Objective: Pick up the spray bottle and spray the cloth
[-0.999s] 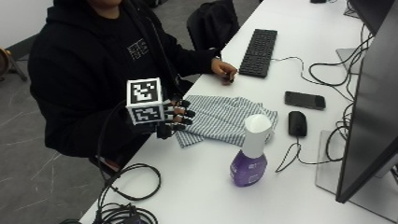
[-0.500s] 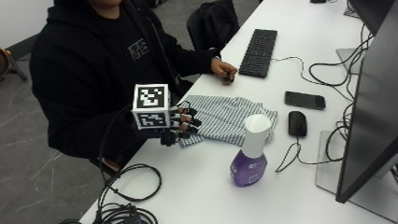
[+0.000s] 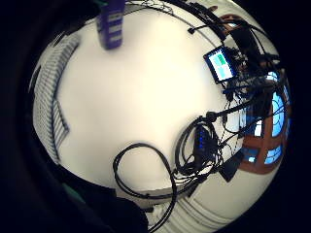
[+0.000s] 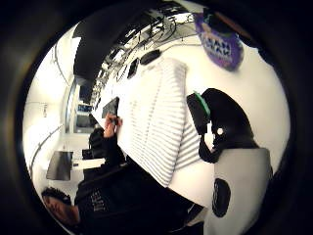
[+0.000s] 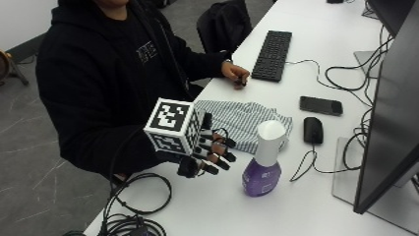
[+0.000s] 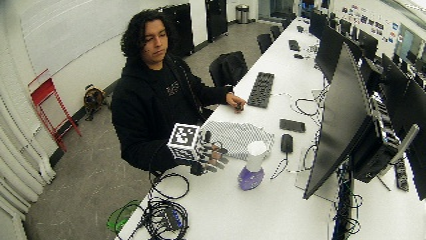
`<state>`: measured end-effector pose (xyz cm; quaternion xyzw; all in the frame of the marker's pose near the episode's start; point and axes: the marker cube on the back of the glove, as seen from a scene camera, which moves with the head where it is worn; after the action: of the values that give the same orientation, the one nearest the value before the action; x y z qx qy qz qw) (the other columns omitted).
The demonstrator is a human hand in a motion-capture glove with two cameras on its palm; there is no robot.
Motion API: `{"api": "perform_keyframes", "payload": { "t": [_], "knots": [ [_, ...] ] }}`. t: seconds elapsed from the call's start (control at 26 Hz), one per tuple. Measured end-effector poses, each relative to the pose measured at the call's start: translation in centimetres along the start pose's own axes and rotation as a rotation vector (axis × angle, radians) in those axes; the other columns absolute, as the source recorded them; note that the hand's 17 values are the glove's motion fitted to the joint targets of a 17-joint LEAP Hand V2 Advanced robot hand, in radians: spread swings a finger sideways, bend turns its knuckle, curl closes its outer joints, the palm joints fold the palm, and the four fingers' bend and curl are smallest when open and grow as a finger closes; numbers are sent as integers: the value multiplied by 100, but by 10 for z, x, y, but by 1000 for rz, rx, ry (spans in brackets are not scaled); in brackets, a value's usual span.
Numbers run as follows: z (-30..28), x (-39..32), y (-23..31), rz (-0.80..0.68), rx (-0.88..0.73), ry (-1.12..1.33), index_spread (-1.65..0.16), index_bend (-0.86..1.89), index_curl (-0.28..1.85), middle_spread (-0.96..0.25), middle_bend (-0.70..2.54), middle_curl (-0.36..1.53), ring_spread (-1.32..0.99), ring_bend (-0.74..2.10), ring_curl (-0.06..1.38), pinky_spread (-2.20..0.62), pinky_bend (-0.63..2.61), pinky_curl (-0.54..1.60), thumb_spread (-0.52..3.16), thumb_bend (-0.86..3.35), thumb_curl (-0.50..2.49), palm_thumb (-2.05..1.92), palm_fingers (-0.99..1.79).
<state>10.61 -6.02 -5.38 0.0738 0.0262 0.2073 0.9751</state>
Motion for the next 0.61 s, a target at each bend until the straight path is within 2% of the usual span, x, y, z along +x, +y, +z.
{"api": "perform_keyframes", "payload": {
  "t": [0.27, 0.38, 0.61],
  "knots": [
    [-29, 20, -50, 133, 134, -117, -37, 9, 21, -2, 29, 31, -5, 47, 27, 15, 21, 27, 123, 21, 23, 57, 45],
    [-34, 20, -72, 142, 205, -259, -36, 6, 19, -2, 32, 33, -5, 50, 29, 14, 22, 28, 119, 17, 24, 56, 47],
    [-30, 12, -124, 136, 242, -599, -33, 7, 17, -1, 34, 34, -6, 54, 31, 12, 25, 31, 111, 13, 25, 60, 47]
  ]
}}
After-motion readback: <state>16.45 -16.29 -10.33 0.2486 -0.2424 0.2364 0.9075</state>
